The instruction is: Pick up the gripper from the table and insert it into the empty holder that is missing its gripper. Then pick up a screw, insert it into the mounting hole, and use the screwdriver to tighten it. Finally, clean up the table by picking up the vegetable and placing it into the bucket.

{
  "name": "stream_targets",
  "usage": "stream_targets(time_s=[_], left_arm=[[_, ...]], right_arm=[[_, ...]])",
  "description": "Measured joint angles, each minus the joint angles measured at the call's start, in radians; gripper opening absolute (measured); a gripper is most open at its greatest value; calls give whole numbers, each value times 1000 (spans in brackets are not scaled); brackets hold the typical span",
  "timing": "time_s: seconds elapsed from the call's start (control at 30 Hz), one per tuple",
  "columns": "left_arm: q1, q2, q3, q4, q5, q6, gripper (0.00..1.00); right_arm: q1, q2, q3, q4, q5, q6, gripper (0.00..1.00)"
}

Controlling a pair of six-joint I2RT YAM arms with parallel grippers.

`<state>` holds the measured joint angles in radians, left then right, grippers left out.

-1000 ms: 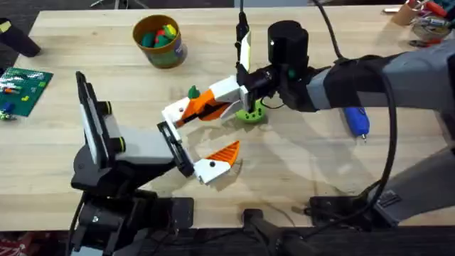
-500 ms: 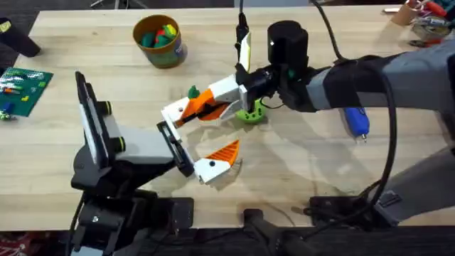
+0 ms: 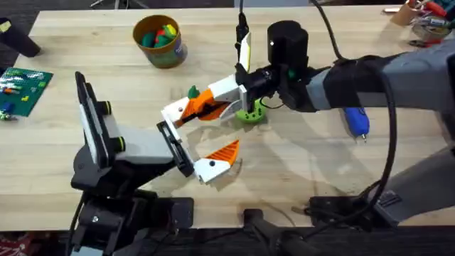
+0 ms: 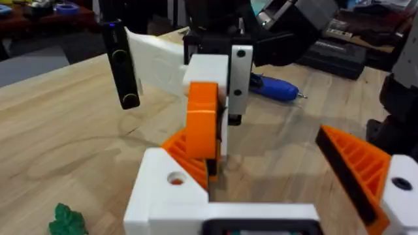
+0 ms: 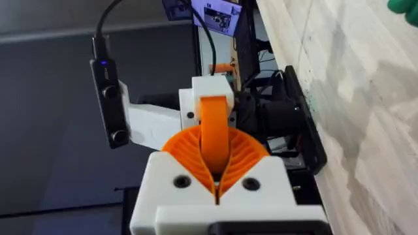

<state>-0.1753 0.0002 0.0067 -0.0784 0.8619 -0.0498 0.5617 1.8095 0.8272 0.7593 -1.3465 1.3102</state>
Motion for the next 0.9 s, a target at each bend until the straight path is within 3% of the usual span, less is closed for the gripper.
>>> stream_targets(time_s=[0.53, 0.57, 0.67, 0.8, 0.9], left_arm=[[0, 0, 0, 0, 0, 0, 986], [0, 0, 0, 0, -1, 0, 986], [0, 0, 0, 0, 4, 4, 986], [-5, 0, 0, 0, 10, 13, 986], [-9, 0, 0, -1, 28, 16, 986]], right_arm=[[0, 0, 0, 0, 0, 0, 15], [0, 0, 0, -1, 1, 4, 49], [3, 0, 0, -6, 21, 11, 233], [9, 7, -2, -13, 48, 19, 563], [10, 11, -4, -10, 69, 21, 945]])
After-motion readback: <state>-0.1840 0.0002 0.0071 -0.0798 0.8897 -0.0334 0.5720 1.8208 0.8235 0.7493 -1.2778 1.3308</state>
